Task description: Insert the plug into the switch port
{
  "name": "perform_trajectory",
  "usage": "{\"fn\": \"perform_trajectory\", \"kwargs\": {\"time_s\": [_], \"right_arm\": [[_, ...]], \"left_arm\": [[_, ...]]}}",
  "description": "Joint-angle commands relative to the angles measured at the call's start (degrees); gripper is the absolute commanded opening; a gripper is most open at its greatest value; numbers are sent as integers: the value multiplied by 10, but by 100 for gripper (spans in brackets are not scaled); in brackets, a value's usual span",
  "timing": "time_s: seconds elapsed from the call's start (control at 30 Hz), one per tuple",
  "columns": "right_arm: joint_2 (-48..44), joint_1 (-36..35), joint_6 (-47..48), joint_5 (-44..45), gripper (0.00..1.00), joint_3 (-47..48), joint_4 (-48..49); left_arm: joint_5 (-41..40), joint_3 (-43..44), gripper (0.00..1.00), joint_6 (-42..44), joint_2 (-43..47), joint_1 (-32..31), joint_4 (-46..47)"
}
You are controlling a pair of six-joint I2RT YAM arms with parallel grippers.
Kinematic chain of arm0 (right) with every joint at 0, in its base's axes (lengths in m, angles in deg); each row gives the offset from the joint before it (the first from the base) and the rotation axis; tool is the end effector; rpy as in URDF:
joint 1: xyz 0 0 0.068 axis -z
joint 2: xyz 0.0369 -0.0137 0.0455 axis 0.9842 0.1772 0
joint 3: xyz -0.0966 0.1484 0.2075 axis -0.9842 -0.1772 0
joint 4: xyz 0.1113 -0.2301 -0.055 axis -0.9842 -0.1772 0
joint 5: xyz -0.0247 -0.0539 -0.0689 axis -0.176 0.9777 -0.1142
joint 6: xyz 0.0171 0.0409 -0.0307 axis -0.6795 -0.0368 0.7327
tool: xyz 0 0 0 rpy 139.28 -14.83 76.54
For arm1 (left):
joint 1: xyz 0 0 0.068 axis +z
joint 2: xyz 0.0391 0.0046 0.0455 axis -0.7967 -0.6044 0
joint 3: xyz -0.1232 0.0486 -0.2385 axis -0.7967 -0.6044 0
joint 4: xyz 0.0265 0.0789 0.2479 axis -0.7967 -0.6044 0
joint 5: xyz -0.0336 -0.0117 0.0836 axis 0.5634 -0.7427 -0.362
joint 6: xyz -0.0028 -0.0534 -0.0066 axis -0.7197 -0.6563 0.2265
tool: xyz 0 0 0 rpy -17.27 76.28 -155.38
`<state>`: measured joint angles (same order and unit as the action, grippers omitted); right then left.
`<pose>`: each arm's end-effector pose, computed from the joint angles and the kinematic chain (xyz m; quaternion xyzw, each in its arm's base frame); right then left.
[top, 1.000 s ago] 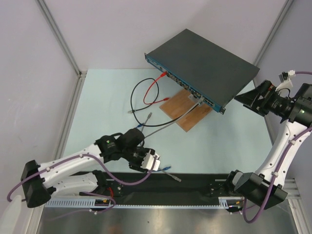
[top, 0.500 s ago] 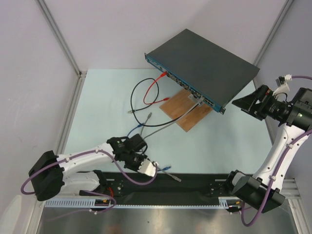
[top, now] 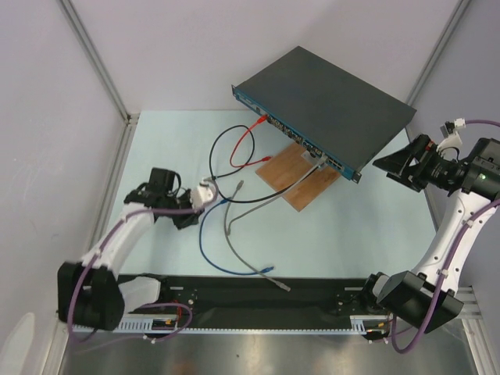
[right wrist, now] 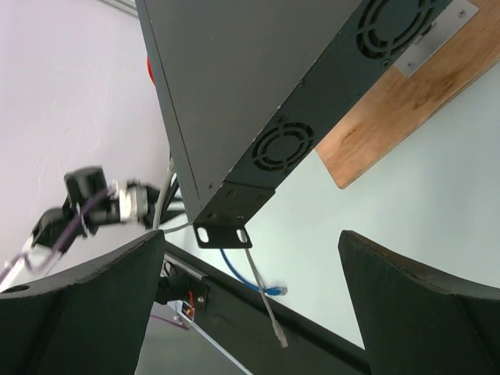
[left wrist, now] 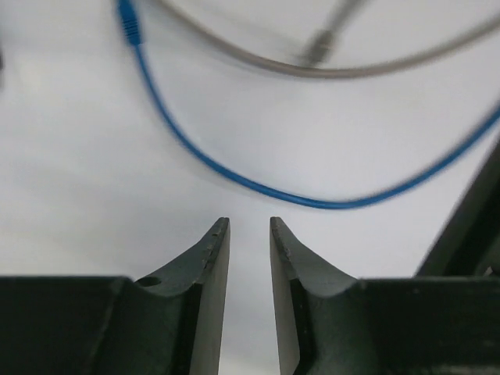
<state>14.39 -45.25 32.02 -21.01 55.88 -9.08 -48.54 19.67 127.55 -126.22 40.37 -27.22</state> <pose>0.1753 -0.0820 0.4071 0.0685 0.8178 0.3885 0.4190 0.1821 -0.0568 0.2244 0.5707 0.7593 -0.1385 0.2802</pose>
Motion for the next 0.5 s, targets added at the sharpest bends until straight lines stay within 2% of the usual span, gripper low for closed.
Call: {"fn": "perform_trajectory", "kwargs": {"time_s": [0.0, 0.03, 0.17, 0.23, 0.33, 0.47], "right_arm": [[8, 3, 6, -13, 100, 12, 4], [13, 3, 5, -13, 100, 14, 5], [22, 3, 10, -11, 100, 27, -1], [22, 3, 12, -9, 100, 28, -4], [22, 3, 17, -5, 100, 27, -10], [22, 3, 15, -2, 100, 25, -11]], "left_arm": [[49, 70, 32, -132, -91, 47, 93], [49, 85, 33, -176, -118, 51, 110], [64, 83, 39, -234, -144, 45, 188], [64, 74, 42, -233, -156, 34, 197], [59, 56, 55, -210, -171, 15, 219], [23, 46, 57, -184, -203, -13, 248]]}}
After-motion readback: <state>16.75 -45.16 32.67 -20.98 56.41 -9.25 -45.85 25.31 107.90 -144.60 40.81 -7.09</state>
